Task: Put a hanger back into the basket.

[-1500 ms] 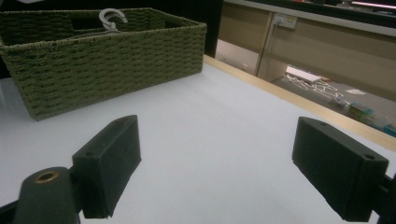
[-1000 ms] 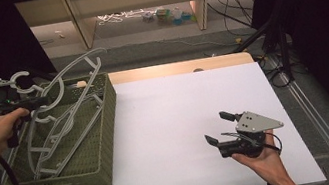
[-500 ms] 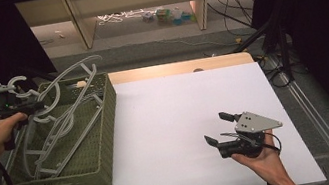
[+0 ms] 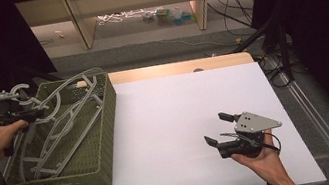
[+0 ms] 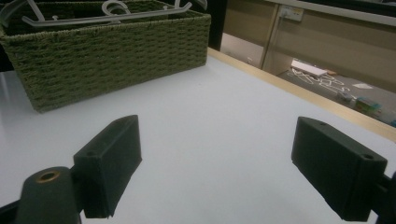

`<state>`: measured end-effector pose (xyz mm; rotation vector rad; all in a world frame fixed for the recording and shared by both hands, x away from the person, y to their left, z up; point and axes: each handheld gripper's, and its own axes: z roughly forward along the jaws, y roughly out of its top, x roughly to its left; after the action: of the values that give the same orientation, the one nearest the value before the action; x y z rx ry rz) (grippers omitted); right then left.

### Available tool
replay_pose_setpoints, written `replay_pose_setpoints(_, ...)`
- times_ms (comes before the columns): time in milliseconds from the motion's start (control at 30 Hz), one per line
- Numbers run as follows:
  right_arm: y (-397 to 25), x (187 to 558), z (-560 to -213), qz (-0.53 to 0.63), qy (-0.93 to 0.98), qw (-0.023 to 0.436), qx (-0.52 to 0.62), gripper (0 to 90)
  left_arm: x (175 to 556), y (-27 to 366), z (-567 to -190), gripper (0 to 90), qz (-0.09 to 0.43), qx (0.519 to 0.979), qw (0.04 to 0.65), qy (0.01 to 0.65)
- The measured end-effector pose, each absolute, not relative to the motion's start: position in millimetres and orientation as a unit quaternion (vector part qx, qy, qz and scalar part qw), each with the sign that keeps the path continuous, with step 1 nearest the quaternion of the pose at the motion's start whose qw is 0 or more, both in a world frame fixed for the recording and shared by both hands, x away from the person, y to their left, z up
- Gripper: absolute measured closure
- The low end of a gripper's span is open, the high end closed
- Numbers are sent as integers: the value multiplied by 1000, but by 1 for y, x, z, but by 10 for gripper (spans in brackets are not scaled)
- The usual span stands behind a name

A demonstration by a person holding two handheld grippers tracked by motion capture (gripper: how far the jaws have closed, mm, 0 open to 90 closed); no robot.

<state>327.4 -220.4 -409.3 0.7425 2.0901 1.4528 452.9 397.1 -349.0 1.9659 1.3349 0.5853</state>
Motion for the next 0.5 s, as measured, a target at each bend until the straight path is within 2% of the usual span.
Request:
replay_pose_setpoints(133,-221,327,-409,527,767,242,274,166,452,398,-353,814,216,760,337,512)
replay_pose_setpoints(167,-221,327,-409,528,767,243,272,166,452,401,-353,814,211,775,320,503)
replay_pose_setpoints(500,-220,329,-410,536,762,246,268,166,454,401,-361,813,200,780,315,503)
